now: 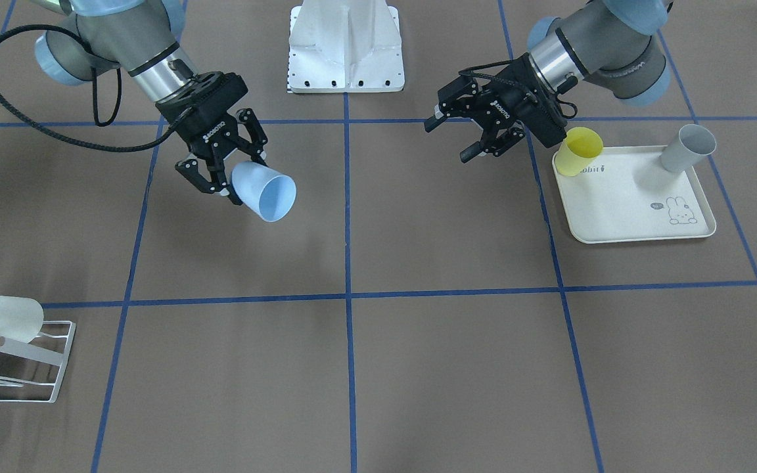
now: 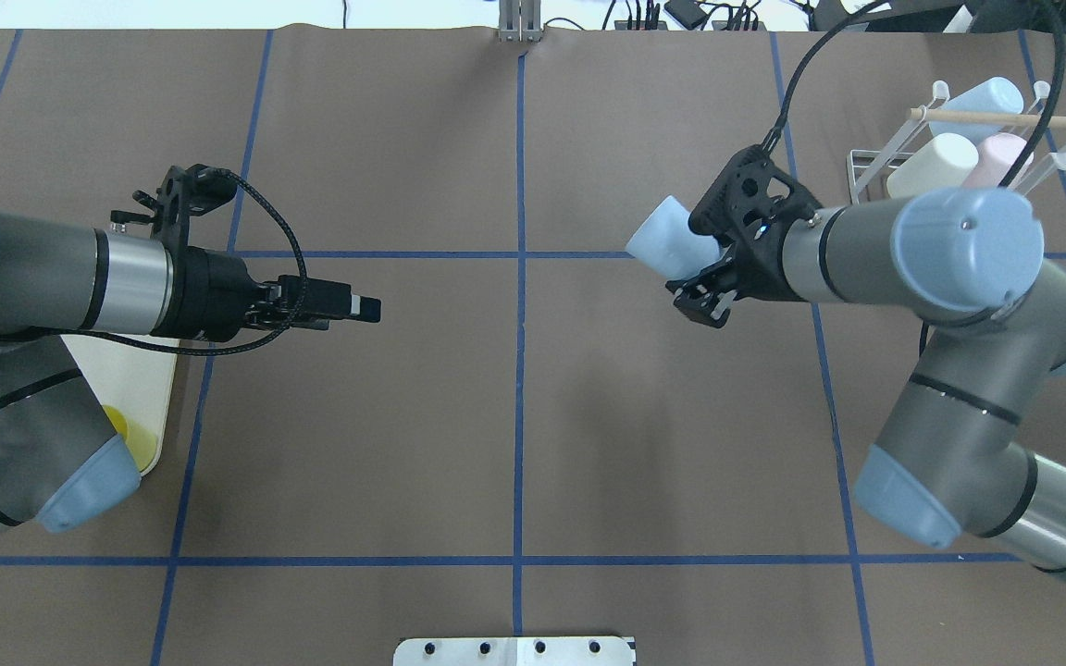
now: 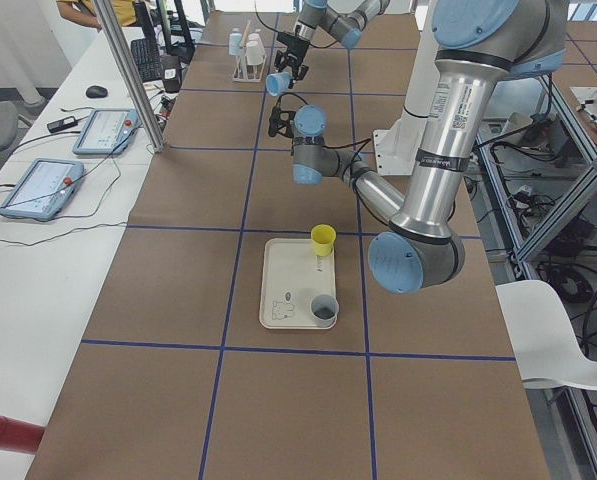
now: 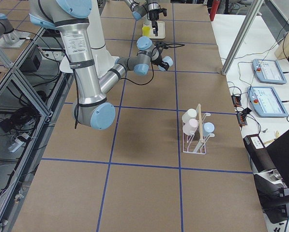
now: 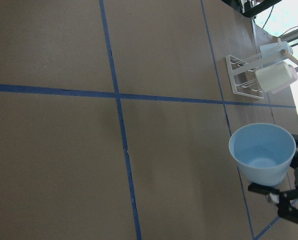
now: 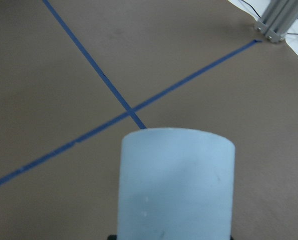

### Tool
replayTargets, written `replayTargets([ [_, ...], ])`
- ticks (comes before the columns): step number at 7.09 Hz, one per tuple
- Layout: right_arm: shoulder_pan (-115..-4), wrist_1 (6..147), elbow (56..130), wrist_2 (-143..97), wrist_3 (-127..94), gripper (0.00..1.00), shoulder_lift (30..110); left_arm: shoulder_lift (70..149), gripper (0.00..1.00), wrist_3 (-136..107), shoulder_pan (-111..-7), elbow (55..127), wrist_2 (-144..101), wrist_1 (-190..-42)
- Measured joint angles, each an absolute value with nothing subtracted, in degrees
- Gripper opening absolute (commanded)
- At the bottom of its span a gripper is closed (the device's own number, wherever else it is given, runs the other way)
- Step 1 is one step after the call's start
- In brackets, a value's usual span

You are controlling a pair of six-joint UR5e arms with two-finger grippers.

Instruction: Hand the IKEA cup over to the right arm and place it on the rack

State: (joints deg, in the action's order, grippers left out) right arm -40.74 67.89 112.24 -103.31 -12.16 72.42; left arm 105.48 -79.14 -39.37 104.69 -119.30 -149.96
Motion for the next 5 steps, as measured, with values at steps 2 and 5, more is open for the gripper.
replayTargets([
  [2, -49.7, 81.1, 112.8, -106.3, 1.9, 0.0, 71.7, 105.0, 1.0, -79.1, -39.4, 104.8, -119.2, -150.1],
  [5, -59.1, 93.4, 112.2, -98.0, 28.0, 0.0, 68.7, 104.8, 1.0, -79.1, -39.3, 104.7, -119.2, -150.2],
])
